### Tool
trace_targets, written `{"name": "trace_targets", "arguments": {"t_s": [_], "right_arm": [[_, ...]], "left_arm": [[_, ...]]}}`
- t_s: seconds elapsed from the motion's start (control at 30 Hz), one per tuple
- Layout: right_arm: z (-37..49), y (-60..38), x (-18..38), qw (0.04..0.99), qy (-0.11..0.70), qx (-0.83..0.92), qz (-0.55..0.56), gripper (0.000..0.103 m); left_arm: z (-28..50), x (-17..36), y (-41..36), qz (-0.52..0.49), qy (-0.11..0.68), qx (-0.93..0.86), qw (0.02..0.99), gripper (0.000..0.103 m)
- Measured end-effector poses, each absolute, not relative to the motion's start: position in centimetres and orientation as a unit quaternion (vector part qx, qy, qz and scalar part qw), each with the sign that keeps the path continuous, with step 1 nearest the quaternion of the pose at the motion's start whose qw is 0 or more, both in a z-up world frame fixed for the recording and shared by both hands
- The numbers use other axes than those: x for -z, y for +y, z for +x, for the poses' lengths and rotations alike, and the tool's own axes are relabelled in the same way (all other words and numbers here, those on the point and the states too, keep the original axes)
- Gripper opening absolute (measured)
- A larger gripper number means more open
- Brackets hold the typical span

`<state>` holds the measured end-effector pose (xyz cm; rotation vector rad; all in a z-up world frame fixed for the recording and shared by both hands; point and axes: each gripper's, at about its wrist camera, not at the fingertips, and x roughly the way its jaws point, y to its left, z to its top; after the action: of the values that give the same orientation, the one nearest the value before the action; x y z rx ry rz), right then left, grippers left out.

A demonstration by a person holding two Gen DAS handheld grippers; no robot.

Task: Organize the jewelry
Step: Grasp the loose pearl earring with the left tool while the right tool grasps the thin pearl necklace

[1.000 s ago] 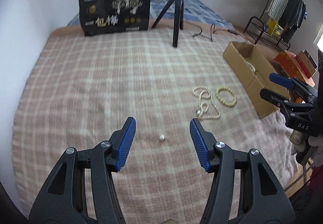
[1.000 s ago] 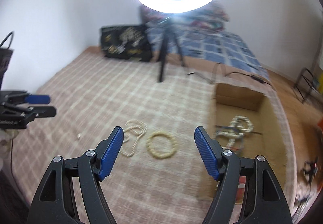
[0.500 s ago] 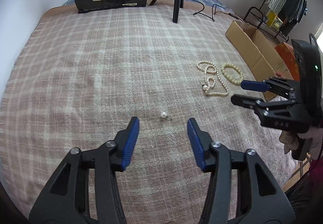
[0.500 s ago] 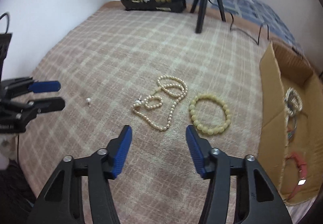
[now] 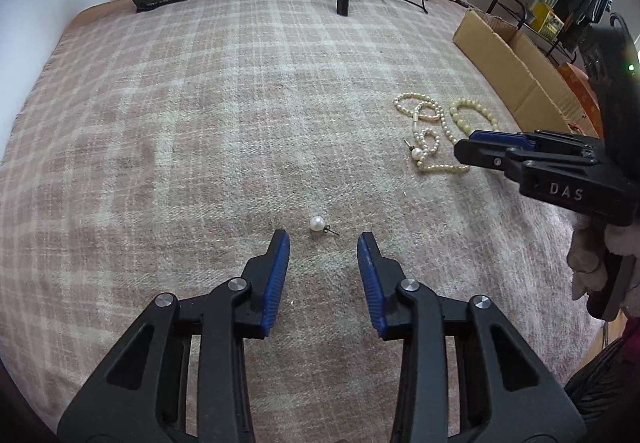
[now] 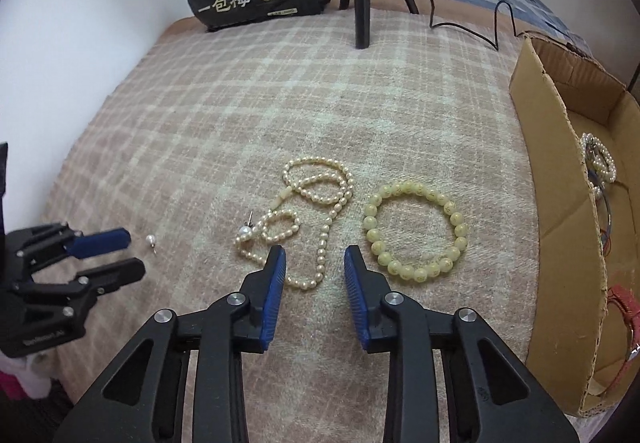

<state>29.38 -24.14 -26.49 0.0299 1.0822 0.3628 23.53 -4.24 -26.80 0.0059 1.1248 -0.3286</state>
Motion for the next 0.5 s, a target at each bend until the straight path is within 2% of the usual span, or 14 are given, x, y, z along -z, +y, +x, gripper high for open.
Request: {"name": "trace_targets", "arguments": {"t_s": [0.23,0.5], "right_arm": [[29.9,-24.3,27.0,0.839,0.517,-0.171,0.027,0.020],[30.4,-23.6,27.5,0.841,0.516,-0.166,0.004,0.015]], "left_arm": [[24.5,27.3,-4.2,-0.009,0.533,0.151,0.833,0.029],[25.0,28.0,-4.3,-0.008,0.536,0.154,0.830,0.011]]}}
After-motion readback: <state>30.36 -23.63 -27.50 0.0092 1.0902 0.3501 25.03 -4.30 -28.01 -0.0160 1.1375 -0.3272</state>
